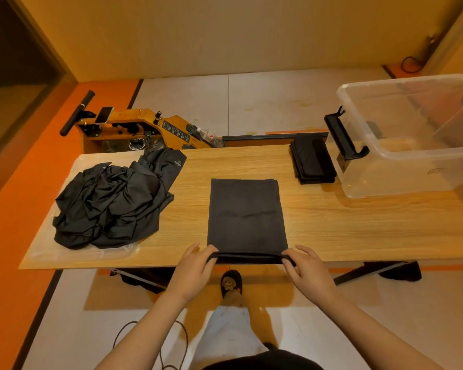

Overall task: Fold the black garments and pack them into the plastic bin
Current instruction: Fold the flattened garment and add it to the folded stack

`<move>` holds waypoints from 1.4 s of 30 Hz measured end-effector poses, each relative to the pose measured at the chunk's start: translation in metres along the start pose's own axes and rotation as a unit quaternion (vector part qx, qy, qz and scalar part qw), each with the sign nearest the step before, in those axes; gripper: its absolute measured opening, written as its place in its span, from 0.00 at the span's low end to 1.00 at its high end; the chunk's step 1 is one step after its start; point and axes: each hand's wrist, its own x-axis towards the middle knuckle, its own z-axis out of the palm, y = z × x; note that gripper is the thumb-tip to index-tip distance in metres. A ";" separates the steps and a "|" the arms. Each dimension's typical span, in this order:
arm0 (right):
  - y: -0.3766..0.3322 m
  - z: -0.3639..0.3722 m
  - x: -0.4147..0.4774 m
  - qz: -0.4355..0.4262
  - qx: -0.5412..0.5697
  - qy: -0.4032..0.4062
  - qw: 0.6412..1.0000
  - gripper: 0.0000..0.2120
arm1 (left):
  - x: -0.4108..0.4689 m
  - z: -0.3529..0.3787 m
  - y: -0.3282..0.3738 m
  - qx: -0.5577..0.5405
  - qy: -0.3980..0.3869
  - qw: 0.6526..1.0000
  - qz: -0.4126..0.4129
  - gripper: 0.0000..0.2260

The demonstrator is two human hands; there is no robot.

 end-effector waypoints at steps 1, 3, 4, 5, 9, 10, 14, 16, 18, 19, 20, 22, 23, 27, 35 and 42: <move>-0.001 -0.004 0.004 0.016 0.023 0.002 1.000 0.08 | 0.004 -0.004 0.000 -0.031 0.009 0.999 -0.010 0.10; -0.003 -0.012 0.014 0.032 0.072 0.014 0.997 0.04 | 0.014 -0.014 0.003 -0.095 0.019 0.995 -0.028 0.08; -0.003 -0.014 0.020 0.037 0.097 0.020 0.994 0.02 | 0.019 -0.019 0.005 -0.125 0.021 0.991 -0.035 0.06; -0.003 -0.016 0.027 0.047 0.117 0.025 0.992 0.02 | 0.025 -0.024 0.006 -0.149 0.026 0.988 -0.042 0.06; -0.005 -0.025 0.060 0.085 0.145 0.050 0.984 0.05 | 0.057 -0.045 0.012 -0.209 0.023 0.975 -0.068 0.08; -0.005 -0.027 0.071 0.096 0.159 0.054 0.981 0.05 | 0.069 -0.049 0.013 -0.218 0.021 0.973 -0.072 0.08; 0.000 -0.031 0.123 0.145 0.177 0.063 0.971 0.07 | 0.124 -0.059 0.012 -0.245 0.005 0.965 -0.091 0.09; 0.005 -0.027 0.149 0.176 0.172 0.057 0.968 0.08 | 0.151 -0.057 0.008 -0.248 -0.004 0.962 -0.114 0.11; 0.013 -0.017 0.175 0.215 0.159 0.030 0.963 0.10 | 0.176 -0.051 0.003 -0.236 -0.013 0.962 -0.134 0.11; 0.016 -0.012 0.185 0.234 0.150 0.013 0.961 0.10 | 0.187 -0.047 -0.001 -0.219 -0.016 0.965 -0.141 0.12; 0.020 -0.007 0.193 0.249 0.138 0.002 0.959 0.10 | 0.195 -0.043 -0.005 -0.200 -0.020 0.968 -0.149 0.13; 0.024 0.001 0.203 0.267 0.102 0.005 0.958 0.11 | 0.204 -0.036 -0.013 -0.184 -0.023 0.968 -0.167 0.12; 0.024 0.004 0.206 0.270 0.080 0.013 0.959 0.12 | 0.207 -0.034 -0.015 -0.178 -0.022 0.968 -0.175 0.12; 0.023 0.011 0.208 0.269 0.012 0.032 0.962 0.15 | 0.217 -0.026 -0.020 -0.099 -0.020 0.977 -0.188 0.11; 0.009 -0.003 0.206 0.236 -0.072 0.109 0.963 0.13 | 0.216 -0.024 -0.009 0.116 0.071 0.974 -0.184 0.17; 0.001 0.045 0.193 -0.089 -0.163 -0.006 0.983 0.24 | 0.171 0.041 0.026 0.100 0.064 0.992 -0.045 0.26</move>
